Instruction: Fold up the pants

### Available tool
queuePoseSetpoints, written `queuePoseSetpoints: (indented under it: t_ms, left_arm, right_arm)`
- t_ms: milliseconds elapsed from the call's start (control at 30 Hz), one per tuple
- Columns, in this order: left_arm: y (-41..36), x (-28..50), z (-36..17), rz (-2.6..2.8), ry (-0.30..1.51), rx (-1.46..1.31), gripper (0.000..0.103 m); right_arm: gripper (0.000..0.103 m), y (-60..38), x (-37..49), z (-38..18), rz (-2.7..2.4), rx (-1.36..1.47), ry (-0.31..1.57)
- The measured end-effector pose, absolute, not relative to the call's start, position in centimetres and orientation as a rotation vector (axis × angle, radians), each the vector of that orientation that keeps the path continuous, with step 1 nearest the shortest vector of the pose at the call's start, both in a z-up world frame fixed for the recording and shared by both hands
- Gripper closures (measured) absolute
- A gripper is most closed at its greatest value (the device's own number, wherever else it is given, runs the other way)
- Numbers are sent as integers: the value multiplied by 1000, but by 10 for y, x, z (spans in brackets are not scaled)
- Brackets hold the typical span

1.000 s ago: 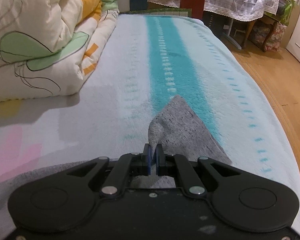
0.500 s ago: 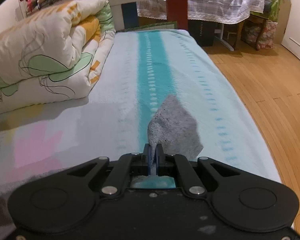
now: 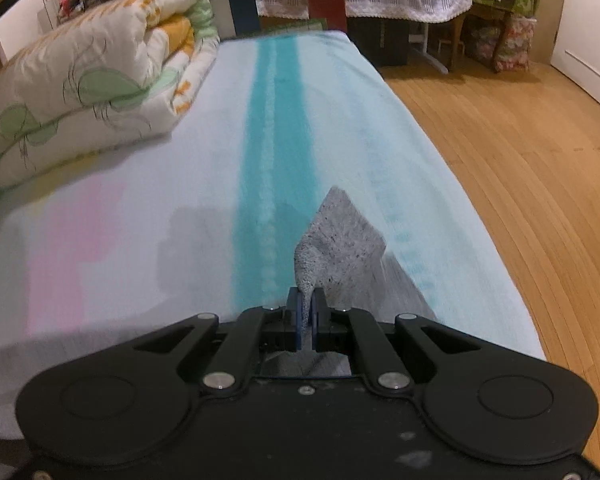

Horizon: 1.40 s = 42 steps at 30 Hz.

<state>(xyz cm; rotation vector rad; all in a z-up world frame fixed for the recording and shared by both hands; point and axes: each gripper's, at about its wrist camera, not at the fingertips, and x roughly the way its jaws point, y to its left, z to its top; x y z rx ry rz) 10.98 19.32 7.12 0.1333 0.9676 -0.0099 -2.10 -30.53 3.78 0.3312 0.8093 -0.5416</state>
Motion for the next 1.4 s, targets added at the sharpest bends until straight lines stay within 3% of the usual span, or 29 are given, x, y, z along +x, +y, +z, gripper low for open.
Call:
queuePoseSetpoints:
  t_ms: [433,533,833,933,1200,1400]
  left_arm:
    - [196,81,59,-76,1080,209,102]
    - [190,75,66,-79,1045,248,101]
    - [169,69,97,-137,928,233,94]
    - [152,79,100,-153,901,218,90]
    - [97,108,87,-179,906,210,84]
    - [122,133,80,-102,956,186,84]
  right_arm:
    - [93,-306,-54,5,-474,394,1010]
    - [89,-307,-70,13,-477,420,993]
    - [88,-326,-170,79,-627,452,855]
    - [82,-340,-189,92,-670,473,806]
    - [78,-349,-129,45,-636,556,793]
    - [77,-348,-64,9,-644,522,800]
